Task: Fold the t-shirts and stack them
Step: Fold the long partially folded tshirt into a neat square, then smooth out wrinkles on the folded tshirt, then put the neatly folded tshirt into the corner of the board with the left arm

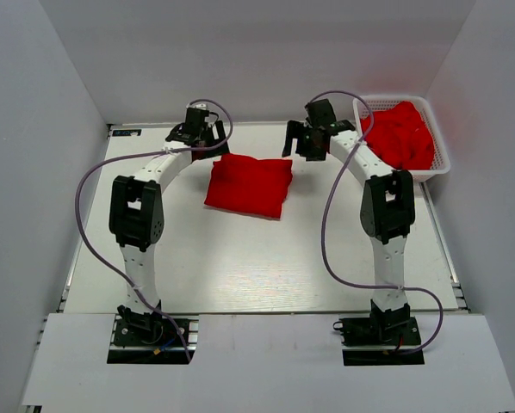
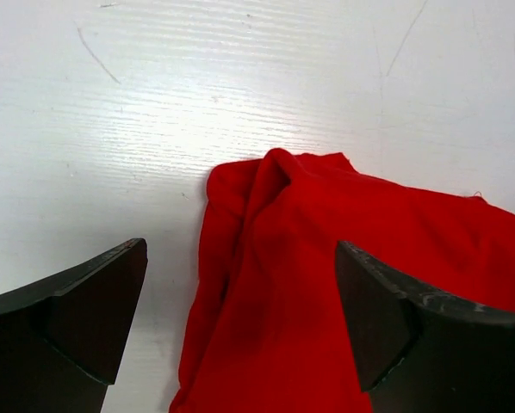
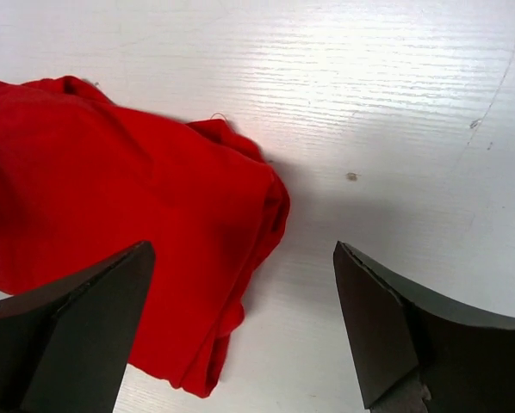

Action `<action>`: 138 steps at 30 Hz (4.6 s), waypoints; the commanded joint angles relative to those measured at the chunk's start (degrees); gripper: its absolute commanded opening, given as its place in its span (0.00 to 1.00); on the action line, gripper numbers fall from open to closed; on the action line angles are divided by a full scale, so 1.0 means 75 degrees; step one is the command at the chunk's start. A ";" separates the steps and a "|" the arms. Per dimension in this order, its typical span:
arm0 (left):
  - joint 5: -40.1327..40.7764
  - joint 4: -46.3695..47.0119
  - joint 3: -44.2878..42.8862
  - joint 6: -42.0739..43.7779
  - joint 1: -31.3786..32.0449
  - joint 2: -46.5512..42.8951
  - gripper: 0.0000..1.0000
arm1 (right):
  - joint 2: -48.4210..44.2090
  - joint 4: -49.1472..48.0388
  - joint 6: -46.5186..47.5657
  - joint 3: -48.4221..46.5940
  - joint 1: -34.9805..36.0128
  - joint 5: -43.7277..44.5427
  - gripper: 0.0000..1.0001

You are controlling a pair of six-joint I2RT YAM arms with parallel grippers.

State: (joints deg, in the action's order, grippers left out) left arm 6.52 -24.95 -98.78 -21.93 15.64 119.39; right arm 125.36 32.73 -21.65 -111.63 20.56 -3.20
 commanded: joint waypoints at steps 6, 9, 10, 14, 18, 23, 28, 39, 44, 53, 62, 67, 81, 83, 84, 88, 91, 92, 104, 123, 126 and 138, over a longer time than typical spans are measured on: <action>-0.0975 0.0737 0.0761 0.1025 0.0141 -0.1130 1.00 | -0.1527 -0.0696 0.0566 0.1289 0.0083 -0.0742 0.90; -0.1232 0.0573 0.0539 0.1120 0.0212 -0.0815 1.00 | -0.1738 -0.1304 0.0625 0.1700 0.0107 -0.1632 0.90; -0.1628 0.0573 0.0469 0.1120 0.0212 -0.0651 1.00 | -0.1773 -0.1375 0.0625 0.1759 0.0130 -0.1972 0.90; -0.2661 0.1274 0.0398 0.1027 0.0212 -0.0498 1.00 | -0.1516 -0.1610 0.0473 0.1713 0.0224 -0.2654 0.90; -0.3260 0.1581 0.0153 0.0851 0.0212 -0.0100 1.00 | -0.1025 -0.1879 0.0297 0.1608 0.0259 -0.2901 0.90; -0.3635 0.1861 -0.0083 0.0675 0.0212 0.0638 1.00 | -0.0579 -0.2348 0.0063 0.1491 0.0224 -0.3264 0.90; -0.3320 0.1674 -0.0388 0.0510 0.0142 0.1353 1.00 | 0.0053 -0.2629 0.0016 0.1501 0.0177 -0.3581 0.90; -0.2452 0.1511 -0.0270 0.0440 -0.0011 0.1612 1.00 | 0.0582 -0.2829 0.0109 0.1771 -0.0057 -0.3324 0.90; -0.2593 0.1440 -0.0551 0.0440 -0.0011 0.1426 1.00 | 0.0489 -0.2712 0.0483 0.1585 -0.0151 -0.3475 0.90; -0.2289 -0.0290 -0.1735 0.1236 -0.0011 0.0173 1.00 | -0.1619 -0.2129 0.0975 0.2331 -0.0069 -0.2704 0.90; -0.1245 -0.0718 0.0513 0.1682 0.0059 -0.1153 1.00 | -0.4501 -0.1821 0.0742 0.5413 -0.0069 -0.1086 0.90; -0.1257 -0.0611 0.1019 0.1917 0.0141 -0.0744 1.00 | -0.5358 -0.1798 0.0637 0.6340 -0.0081 -0.1038 0.90; -0.1104 -0.0108 0.1310 0.1846 0.0141 0.0276 0.56 | -0.6613 -0.1095 0.0730 0.6787 -0.0104 -0.0406 0.90; -0.1104 0.0034 0.1475 0.1846 0.0141 0.0276 0.29 | -0.6683 -0.1083 0.0719 0.6775 -0.0093 -0.0254 0.90; -0.1104 0.0034 0.1476 0.1846 0.0141 0.0195 0.20 | -0.6718 -0.1071 0.0753 0.6787 -0.0104 -0.0230 0.90; -0.0906 0.0104 0.1220 0.1846 0.0048 -0.0028 0.00 | -0.6695 -0.1094 0.0707 0.6787 -0.0116 -0.0171 0.90; 0.0085 0.0034 0.0857 0.1975 -0.0116 -0.0122 0.00 | -0.6649 -0.1165 0.0742 0.6787 -0.0116 -0.0031 0.90; 0.0277 -0.0036 0.0727 0.2080 -0.0116 -0.0122 0.00 | -0.6625 -0.1165 0.0742 0.6706 -0.0116 0.0051 0.90; 0.1168 -0.0904 -0.1957 0.2620 -0.1393 0.1177 0.00 | -0.5677 -0.1094 0.0812 0.5792 -0.0128 0.0392 0.90; 0.1415 -0.0095 -0.4102 0.2924 -0.3480 0.2502 0.00 | -0.3660 -0.1235 0.0731 0.4092 -0.0139 -0.0335 0.90; 0.1486 -0.0095 -0.4570 0.2924 -0.3562 0.2714 0.00 | -0.3578 -0.1223 0.0730 0.4021 -0.0139 -0.0323 0.90; 0.1310 -0.0001 -0.4173 0.2924 -0.3714 0.2176 1.00 | -0.3730 -0.1106 0.0801 0.3928 -0.0104 -0.0218 0.90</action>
State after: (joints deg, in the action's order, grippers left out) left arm 17.08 -25.15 -130.72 -0.01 -11.90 141.53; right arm 98.76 24.80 -16.12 -79.35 19.88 -4.89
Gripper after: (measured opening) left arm 0.994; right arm 0.904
